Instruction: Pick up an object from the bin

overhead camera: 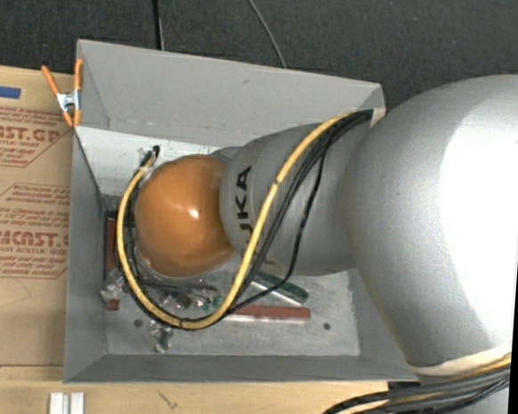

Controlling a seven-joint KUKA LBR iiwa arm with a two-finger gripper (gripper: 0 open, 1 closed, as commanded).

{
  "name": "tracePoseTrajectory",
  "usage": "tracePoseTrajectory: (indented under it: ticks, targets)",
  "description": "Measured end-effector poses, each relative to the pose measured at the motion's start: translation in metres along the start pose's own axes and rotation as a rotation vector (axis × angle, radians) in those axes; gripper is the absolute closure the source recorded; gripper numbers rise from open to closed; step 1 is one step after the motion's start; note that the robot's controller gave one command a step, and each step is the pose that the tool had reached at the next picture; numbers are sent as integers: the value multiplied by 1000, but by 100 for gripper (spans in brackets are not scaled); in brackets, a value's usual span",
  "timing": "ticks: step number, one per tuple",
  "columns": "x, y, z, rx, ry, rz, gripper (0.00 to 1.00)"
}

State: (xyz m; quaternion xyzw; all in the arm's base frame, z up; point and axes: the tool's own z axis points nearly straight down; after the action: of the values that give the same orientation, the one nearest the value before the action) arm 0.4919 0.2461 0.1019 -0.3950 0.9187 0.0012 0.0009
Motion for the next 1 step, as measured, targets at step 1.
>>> tracePoseTrajectory:
  ticks: [1]
  targets:
    - [0, 0, 0, 0, 0, 1, 0]
